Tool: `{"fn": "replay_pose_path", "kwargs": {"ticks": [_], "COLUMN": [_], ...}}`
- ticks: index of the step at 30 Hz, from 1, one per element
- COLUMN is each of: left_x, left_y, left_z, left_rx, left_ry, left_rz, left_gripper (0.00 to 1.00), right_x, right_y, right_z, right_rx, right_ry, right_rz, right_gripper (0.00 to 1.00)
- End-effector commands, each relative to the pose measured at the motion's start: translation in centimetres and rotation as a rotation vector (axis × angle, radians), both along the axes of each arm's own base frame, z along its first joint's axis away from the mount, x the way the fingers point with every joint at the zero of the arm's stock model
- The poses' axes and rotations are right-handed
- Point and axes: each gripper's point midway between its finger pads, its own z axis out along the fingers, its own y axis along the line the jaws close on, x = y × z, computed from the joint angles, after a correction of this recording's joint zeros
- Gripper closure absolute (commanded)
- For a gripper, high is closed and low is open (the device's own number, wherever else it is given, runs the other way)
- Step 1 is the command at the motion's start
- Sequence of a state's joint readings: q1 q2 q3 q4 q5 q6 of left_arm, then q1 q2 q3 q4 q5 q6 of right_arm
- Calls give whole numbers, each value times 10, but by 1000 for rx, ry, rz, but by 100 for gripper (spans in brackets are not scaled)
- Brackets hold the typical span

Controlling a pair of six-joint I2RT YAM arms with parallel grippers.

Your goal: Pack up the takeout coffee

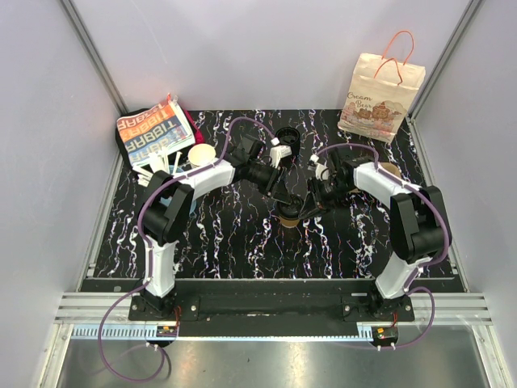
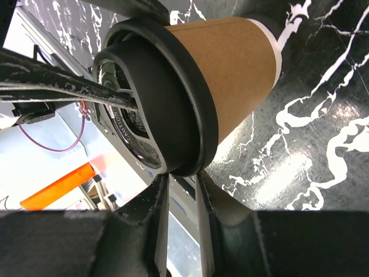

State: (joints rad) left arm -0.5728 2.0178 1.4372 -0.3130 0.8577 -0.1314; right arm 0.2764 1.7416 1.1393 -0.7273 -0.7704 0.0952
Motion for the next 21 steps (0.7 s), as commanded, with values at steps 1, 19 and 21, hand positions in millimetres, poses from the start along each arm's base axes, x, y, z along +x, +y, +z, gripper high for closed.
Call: {"fn": "replay_pose_path", "kwargs": {"ticks": [1,19,21], "left_x": [-5,11,16], "left_y": [23,25,27], "left_z": [-64,-43,-35], "left_rx": [217,171,160], "left_ry": [3,-17,-33], "left_rz": [41,52,59], "left_gripper": [74,61,53], "right_x": [41,56,57], "right_y": [-42,-4,-2], "right_z": [-83,23,30], "right_rx": [-422,-211,-196], "right_ry": [-166,-457,-469], "right_rz": [-17,75,82], "right_gripper": [74,64,62]}}
